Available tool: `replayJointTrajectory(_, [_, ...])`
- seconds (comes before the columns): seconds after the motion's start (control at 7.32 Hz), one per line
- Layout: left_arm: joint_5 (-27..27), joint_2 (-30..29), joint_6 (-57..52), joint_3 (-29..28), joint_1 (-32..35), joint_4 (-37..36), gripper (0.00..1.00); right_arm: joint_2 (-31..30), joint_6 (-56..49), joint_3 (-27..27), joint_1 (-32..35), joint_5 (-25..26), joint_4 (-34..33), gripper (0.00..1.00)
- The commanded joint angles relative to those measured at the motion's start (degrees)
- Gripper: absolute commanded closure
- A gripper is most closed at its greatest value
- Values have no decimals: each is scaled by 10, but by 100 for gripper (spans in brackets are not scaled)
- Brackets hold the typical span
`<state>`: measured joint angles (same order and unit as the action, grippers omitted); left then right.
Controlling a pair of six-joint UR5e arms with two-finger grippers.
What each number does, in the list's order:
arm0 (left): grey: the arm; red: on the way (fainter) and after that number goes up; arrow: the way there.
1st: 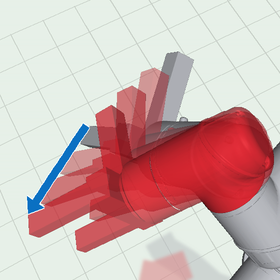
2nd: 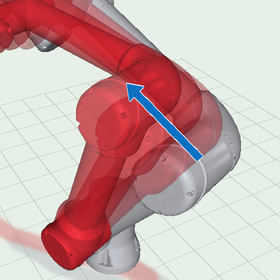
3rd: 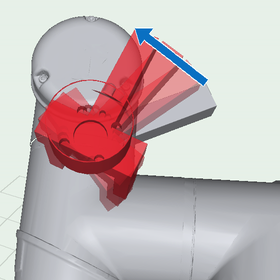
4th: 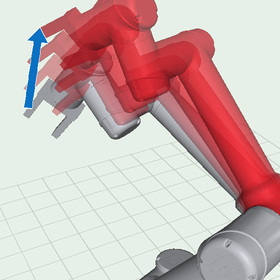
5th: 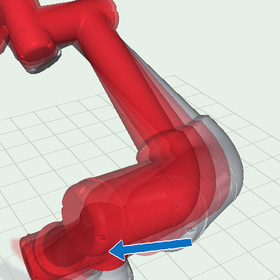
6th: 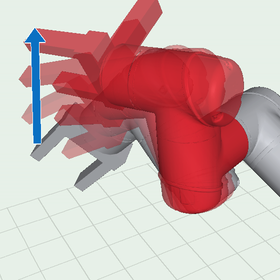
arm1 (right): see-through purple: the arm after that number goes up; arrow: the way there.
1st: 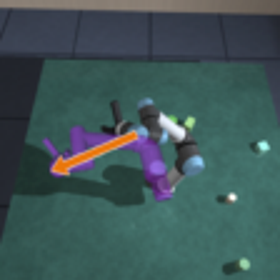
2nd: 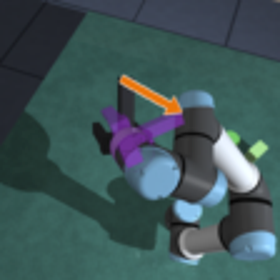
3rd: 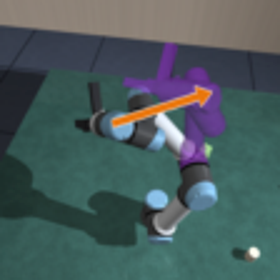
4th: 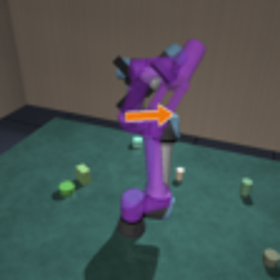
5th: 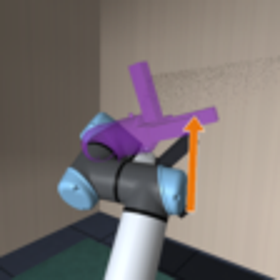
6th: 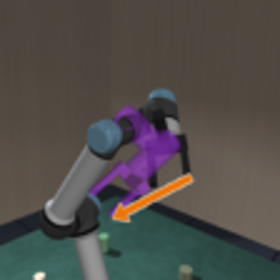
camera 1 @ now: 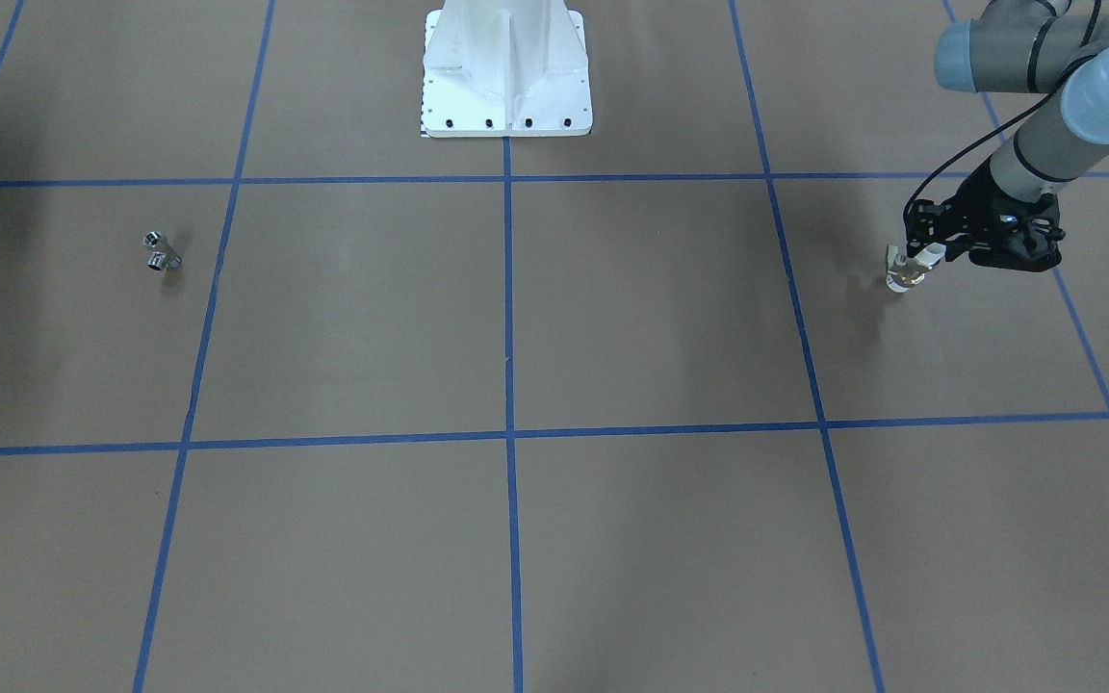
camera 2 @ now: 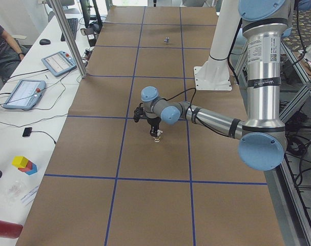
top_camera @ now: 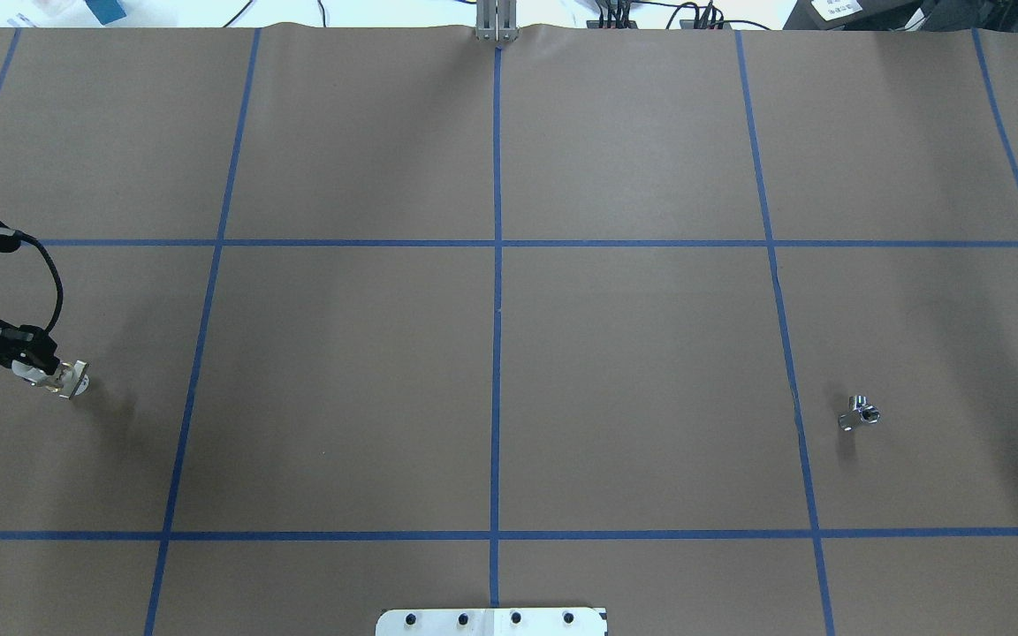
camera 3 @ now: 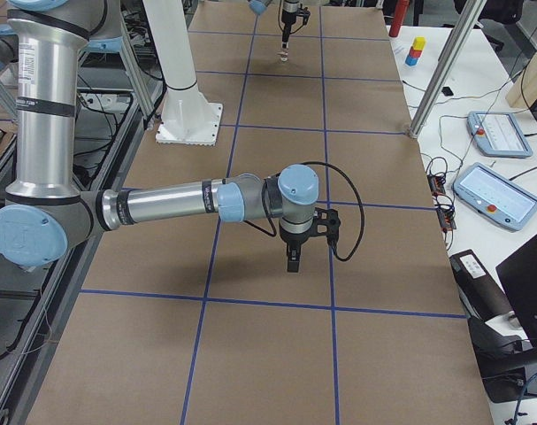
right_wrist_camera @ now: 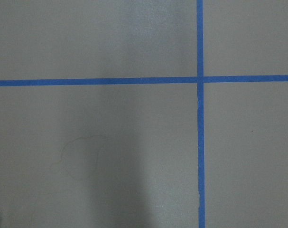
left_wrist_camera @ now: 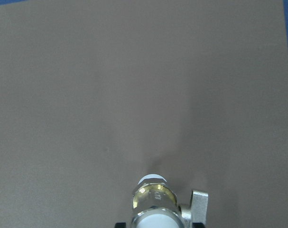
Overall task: Assemble PPR valve and pipe with both arms
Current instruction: 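Close the left gripper on the white fitting and lift it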
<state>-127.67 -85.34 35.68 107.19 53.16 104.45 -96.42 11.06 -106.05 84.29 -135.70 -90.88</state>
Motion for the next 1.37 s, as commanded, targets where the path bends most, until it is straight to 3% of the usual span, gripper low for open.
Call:
replayJointTrajectory(0.0, [0,3,0,1,0,-1,43,0,1,-1,0,0,0,0])
replayJointTrajectory(0.14, [0,3,0,2,0,-2,44,0,2,0,0,0,0,0])
replayJointTrajectory(0.27, [-2,3,2,7,1,-2,81,0,3,-1,0,0,0,0])
replayJointTrajectory(0.41, [-15,4,1,6,2,-4,100,0,3,0,-1,0,0,0])
replayJointTrajectory(0.82, [-53,-7,2,26,7,-38,100,1,4,1,-1,-1,1,0])
replayJointTrajectory(1.23, [-46,-114,30,63,12,-150,100,5,6,1,-12,0,1,0])
